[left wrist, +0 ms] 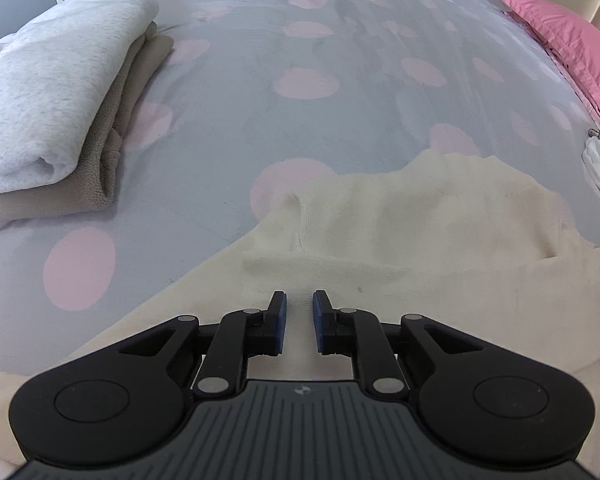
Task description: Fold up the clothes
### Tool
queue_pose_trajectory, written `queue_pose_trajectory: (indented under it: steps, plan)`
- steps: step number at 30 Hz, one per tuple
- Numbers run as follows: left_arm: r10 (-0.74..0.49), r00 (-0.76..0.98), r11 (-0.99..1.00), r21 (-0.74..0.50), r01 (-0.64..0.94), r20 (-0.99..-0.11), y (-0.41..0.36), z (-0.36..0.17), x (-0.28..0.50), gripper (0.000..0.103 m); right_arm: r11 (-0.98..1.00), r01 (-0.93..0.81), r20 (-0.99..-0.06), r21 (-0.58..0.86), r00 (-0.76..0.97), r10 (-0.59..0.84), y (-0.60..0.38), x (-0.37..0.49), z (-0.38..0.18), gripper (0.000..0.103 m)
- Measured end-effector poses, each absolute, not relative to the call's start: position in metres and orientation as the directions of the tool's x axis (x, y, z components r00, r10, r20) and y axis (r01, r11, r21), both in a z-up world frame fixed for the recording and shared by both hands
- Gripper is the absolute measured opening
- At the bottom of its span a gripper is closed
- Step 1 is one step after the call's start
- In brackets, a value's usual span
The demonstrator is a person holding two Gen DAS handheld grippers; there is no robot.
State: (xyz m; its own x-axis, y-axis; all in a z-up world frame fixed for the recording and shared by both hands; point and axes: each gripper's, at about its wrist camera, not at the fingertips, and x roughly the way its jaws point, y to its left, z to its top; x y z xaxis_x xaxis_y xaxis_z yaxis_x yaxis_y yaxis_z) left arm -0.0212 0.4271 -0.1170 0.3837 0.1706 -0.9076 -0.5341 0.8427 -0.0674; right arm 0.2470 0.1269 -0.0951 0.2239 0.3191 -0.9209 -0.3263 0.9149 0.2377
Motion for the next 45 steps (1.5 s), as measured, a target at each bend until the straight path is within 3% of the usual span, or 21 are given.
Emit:
queue_pose_trajectory:
  steps: [3,4,11,13,17,22,28,35,40,45]
  plan:
    - [0.165,0.364,0.851,-0.054,-0.522,-0.917,0.427,-0.126,-0.022,0.012,0.925,-0.325,-0.940,0.198,0.204,0.274,0.140,0.248,-0.107,0.027]
    - [0.161,0.362,0.854,-0.054,-0.518,-0.918,0.428,-0.129,-0.023,0.012,0.930,-0.314,-0.943,0.191,0.206,0.263,0.142,0.249,-0.111,0.002]
    - [0.131,0.365,0.852,-0.083,-0.516,-0.922,0.435,-0.135,-0.027,0.012,0.958,-0.247,-0.912,0.148,0.339,0.229,0.138,0.255,-0.120,0.001]
    - [0.130,0.365,0.849,-0.087,-0.521,-0.922,0.435,-0.135,-0.027,0.013,0.960,-0.250,-0.898,0.121,0.385,0.214,0.132,0.255,-0.113,0.009]
    - [0.143,0.362,0.852,-0.072,-0.518,-0.921,0.433,-0.134,-0.027,0.013,0.935,-0.286,-0.908,0.208,0.300,0.293,0.121,0.253,-0.099,0.010]
    - [0.155,0.354,0.852,-0.057,-0.521,-0.922,0.431,-0.135,-0.025,0.013,0.860,-0.454,-0.926,0.233,0.167,0.339,0.136,0.222,-0.094,0.009]
    - [0.169,0.355,0.855,-0.042,-0.516,-0.920,0.428,-0.134,-0.025,0.013,0.878,-0.449,-0.946,0.167,0.179,0.271,0.141,0.214,-0.131,0.000]
    - [0.227,0.366,0.857,0.007,-0.516,-0.903,0.423,-0.121,-0.035,0.014,0.870,-0.482,-0.940,0.106,0.237,0.246,0.131,0.204,-0.106,0.003]
    - [0.255,0.387,0.849,0.014,-0.527,-0.886,0.423,-0.099,-0.056,0.014,0.812,-0.565,-0.942,0.147,0.169,0.289,0.121,0.174,-0.086,0.003]
    - [0.291,0.376,0.832,0.039,-0.553,-0.880,0.428,-0.083,-0.082,0.014,0.771,-0.626,-0.969,0.115,0.101,0.226,0.124,0.144,-0.100,0.003]
